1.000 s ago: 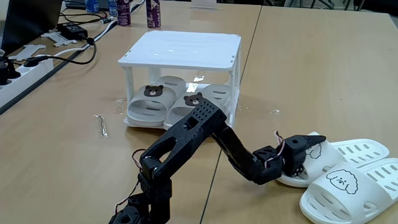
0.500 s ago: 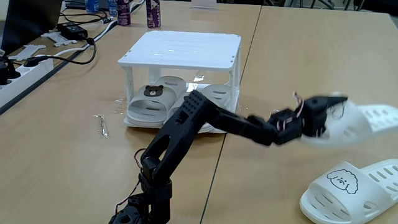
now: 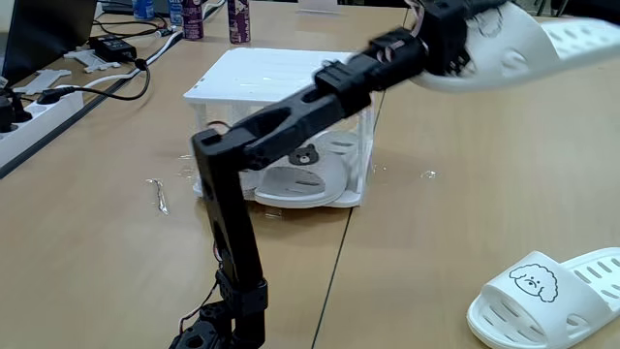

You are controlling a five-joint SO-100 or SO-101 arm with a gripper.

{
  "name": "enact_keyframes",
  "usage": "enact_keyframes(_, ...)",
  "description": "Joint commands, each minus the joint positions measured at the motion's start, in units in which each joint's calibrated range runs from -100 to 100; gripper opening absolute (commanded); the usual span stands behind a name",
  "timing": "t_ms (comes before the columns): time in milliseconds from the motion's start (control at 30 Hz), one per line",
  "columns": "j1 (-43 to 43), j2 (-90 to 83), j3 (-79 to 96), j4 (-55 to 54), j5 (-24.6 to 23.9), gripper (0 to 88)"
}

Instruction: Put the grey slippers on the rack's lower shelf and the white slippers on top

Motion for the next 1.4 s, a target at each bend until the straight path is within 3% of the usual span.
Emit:
enact_keyframes(0,-6.0,-13.6,-5.6,3.8,0.4,0.7)
enact_keyframes(133,-18.3,-17.7,-3.8,3.8,0.4,0.7)
enact_keyframes(433,-52.3,-32.4,20.3,3.8,0.4,0.7)
enact_keyframes(600,-61.8,-29.6,23.7,3.6,0.4,0.7)
enact_keyframes(967,-62.5,2.8,-12.0,3.3,0.4,0.7)
enact_keyframes(1367,-54.6,34.4,-43.5,3.2,0.4,0.7)
